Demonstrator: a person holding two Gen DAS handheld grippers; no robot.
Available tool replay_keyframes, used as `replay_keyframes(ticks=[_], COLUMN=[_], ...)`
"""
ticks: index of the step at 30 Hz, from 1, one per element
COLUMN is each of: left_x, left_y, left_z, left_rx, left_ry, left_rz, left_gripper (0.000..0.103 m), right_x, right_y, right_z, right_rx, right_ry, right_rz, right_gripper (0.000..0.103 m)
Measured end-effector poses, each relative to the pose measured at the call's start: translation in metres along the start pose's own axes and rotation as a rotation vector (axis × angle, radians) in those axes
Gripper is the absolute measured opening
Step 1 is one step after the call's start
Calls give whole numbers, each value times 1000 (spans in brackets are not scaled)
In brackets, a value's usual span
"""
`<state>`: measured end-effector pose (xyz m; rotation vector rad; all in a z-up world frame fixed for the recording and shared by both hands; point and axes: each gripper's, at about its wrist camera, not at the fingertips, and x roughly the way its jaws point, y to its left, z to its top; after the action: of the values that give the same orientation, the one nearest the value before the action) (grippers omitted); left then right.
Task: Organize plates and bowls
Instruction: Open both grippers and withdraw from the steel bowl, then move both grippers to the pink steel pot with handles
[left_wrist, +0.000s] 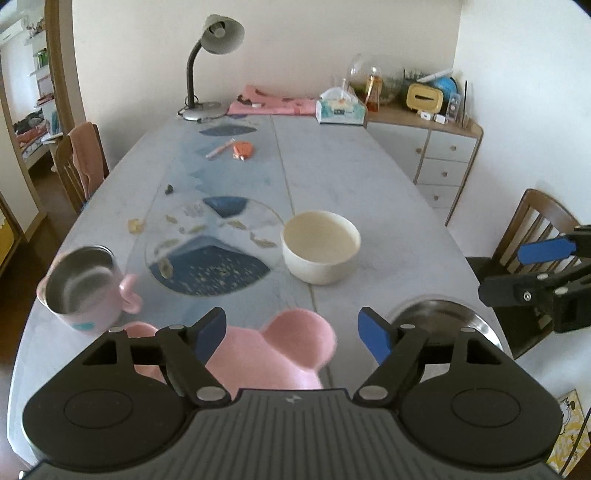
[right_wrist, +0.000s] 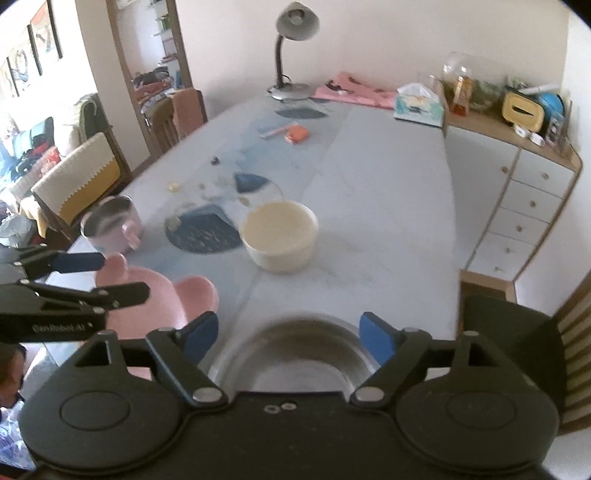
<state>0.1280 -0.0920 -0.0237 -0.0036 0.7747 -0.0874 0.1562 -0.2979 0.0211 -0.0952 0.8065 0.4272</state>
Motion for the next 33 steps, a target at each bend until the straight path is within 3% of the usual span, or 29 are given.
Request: replay_keyframes(ticks=[5, 20, 27, 33], left_x=[-3, 6, 26, 57], left_y=[39, 189, 249, 290], left_z=[5, 19, 21, 27], left_rx=[-7, -43, -62, -105], left_ry=[-23, -28, 13, 81], left_rz=[23, 89, 119, 117], left_gripper=[80, 81, 81, 81], right_x=[11, 83, 127, 171], right_y=[36, 157, 201, 220], right_z=[25, 88, 111, 125], right_rx=[4, -3, -40, 6], right_ry=[-27, -43, -10, 80], right_rz=[29, 101, 104, 115], right_gripper=[96, 98, 98, 98])
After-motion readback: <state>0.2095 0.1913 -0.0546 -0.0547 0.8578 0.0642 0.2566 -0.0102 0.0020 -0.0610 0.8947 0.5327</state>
